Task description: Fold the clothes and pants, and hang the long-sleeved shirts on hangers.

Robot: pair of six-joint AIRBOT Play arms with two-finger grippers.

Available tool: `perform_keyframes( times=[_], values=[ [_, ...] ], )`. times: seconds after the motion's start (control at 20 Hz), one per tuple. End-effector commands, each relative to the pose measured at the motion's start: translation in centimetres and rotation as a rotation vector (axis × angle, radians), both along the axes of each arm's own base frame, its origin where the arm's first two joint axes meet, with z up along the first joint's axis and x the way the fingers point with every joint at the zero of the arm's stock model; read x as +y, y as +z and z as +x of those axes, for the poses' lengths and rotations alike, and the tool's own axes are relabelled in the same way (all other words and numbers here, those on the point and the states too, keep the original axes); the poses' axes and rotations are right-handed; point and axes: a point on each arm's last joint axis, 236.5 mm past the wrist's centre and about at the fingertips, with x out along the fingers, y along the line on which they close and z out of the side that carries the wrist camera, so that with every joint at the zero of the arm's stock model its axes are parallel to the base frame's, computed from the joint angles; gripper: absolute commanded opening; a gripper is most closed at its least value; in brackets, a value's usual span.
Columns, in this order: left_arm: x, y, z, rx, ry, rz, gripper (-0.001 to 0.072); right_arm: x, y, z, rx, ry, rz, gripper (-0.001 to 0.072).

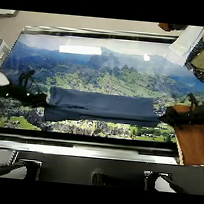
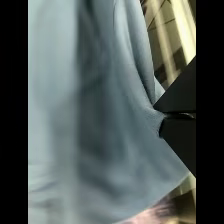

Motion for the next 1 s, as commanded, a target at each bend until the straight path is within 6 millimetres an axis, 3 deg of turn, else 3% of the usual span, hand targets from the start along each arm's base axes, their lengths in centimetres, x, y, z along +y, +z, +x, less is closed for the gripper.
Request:
perform_keyframes(
  times=[0.0, 0.2, 0.5, 0.55, 0.7, 0.75, 0.85, 0.95],
  values=[
    [0.3, -1.7, 5.0, -0.002, -0.046, 0.002, 0.0015, 0.6, -1.4, 4.5, -0.019, 0.058, 0.000, 0.0032],
    [0.7, -3.1, 9.2, -0.018, -0.063, 0.004, 0.0016, 0.5, -4.7, 6.5, 0.046, 0.048, -0.098, 0.0032],
    [-0.5, -5.5, 12.3, -0.018, -0.114, 0.004, 0.0017, 0.0, -5.2, 8.7, -0.018, -0.003, -0.107, 0.0049],
    [-0.6, -5.8, 12.4, -0.013, -0.116, 0.003, 0.0027, -0.1, -5.2, 8.9, -0.026, -0.009, -0.111, 0.0110],
    [-0.3, -5.8, 12.6, -0.005, -0.073, 0.003, 0.0404, -0.2, -4.1, 8.9, -0.015, -0.001, -0.102, 0.0465],
    [0.0, -5.4, 12.7, -0.006, -0.054, 0.002, 0.0451, -0.7, -3.1, 9.2, -0.019, 0.002, -0.110, 0.0488],
    [0.6, -4.3, 12.9, -0.029, -0.039, 0.005, 0.0451, -3.1, -1.1, 10.5, -0.055, -0.062, -0.107, 0.0495],
    [0.8, -3.0, 13.0, -0.056, -0.033, 0.008, 0.0451, -3.8, -1.3, 10.2, -0.031, -0.107, -0.019, 0.0529]
  ],
)
